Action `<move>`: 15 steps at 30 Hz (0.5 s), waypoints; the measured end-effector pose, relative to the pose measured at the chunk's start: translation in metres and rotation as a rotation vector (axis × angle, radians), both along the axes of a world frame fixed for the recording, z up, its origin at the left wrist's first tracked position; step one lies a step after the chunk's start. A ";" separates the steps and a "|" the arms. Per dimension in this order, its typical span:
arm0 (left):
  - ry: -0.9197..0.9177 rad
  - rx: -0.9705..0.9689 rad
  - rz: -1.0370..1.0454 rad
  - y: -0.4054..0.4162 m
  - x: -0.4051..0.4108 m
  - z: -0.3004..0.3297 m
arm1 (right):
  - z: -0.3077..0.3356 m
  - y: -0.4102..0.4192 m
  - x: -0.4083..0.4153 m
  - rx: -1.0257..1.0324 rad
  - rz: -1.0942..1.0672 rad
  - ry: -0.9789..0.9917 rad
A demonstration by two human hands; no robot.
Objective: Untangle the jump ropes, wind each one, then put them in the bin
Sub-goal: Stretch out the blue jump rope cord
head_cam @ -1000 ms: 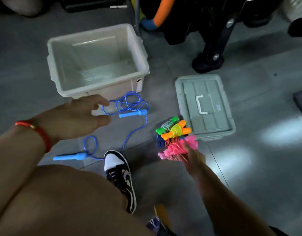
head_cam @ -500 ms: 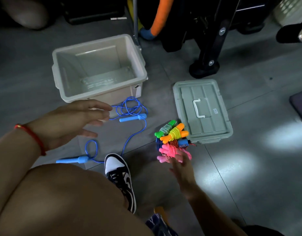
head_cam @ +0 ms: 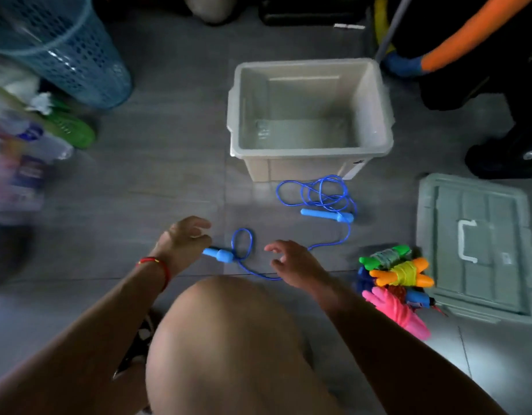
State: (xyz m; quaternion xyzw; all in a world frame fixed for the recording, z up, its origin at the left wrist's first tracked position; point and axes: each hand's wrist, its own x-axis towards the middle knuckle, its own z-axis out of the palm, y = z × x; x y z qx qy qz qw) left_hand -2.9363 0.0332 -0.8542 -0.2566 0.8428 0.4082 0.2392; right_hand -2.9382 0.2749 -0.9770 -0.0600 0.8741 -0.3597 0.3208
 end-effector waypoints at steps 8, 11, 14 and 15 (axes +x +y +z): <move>-0.166 -0.166 -0.191 -0.054 0.048 -0.070 | -0.084 -0.111 -0.005 0.246 0.419 0.184; -0.159 -0.152 -0.211 -0.058 0.051 -0.086 | -0.102 -0.126 -0.002 0.359 0.385 0.288; -0.081 -0.196 -0.358 -0.062 0.051 -0.098 | -0.095 -0.129 -0.008 0.275 0.381 0.321; -0.057 -0.237 -0.424 -0.062 0.050 -0.099 | -0.086 -0.127 -0.012 0.194 0.404 0.289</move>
